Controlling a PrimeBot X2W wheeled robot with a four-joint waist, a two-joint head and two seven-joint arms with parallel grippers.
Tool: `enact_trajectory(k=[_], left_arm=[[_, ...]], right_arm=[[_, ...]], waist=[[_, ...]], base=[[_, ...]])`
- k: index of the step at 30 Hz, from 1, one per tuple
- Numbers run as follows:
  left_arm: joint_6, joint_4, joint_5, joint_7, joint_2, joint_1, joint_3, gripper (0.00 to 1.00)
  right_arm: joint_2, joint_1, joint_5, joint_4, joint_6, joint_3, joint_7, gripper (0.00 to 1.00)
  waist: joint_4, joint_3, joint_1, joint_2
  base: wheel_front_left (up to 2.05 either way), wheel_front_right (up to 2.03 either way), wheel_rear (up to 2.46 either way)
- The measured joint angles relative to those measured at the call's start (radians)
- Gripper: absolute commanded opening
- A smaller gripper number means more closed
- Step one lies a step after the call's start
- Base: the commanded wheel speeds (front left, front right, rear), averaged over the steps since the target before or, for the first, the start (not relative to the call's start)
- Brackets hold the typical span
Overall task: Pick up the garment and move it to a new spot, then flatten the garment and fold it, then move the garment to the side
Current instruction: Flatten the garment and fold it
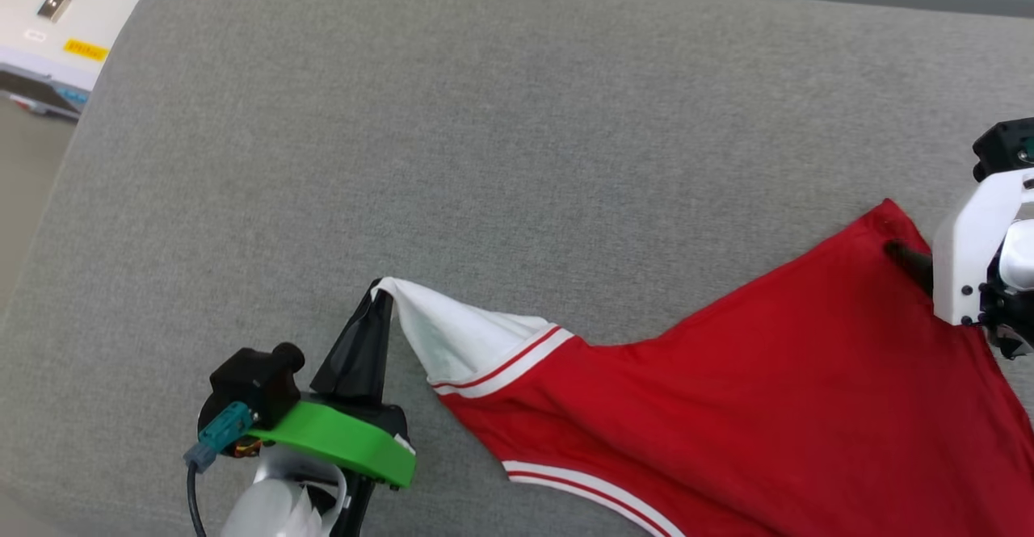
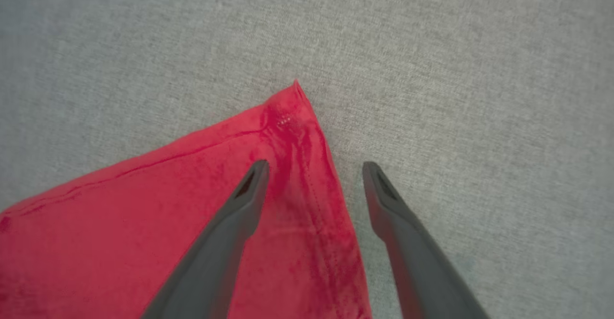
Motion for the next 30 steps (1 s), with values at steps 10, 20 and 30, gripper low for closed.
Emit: enact_trajectory(k=[10,20,30], left_arm=[[-0.005,0.047,-0.005,-0.028,-0.015,-0.039,-0.011,0.0],[-0.006,0.075,-0.036,-0.042,-0.012,-0.039,0.015,0.0],[-0.006,0.056,-0.055,0.011,0.076,-0.15,0.074,0.0]], right_arm=[[-0.058,-0.056,0.102,0.109,-0.001,0.13,0.082,0.43],[-0.058,-0.079,0.195,0.144,-0.001,0.181,0.098,0.0],[-0.008,-0.124,0.19,0.168,-0.001,0.084,-0.12,0.0]], waist=[[0.042,0.077,-0.0001,-0.0001],[0.023,0.031,0.0,-0.0001],[-0.041,-0.107,0.0,0.0]], base=[[0.0,0.0,0.0],[0.0,0.0,0.0],[0.0,0.0,0.0]])
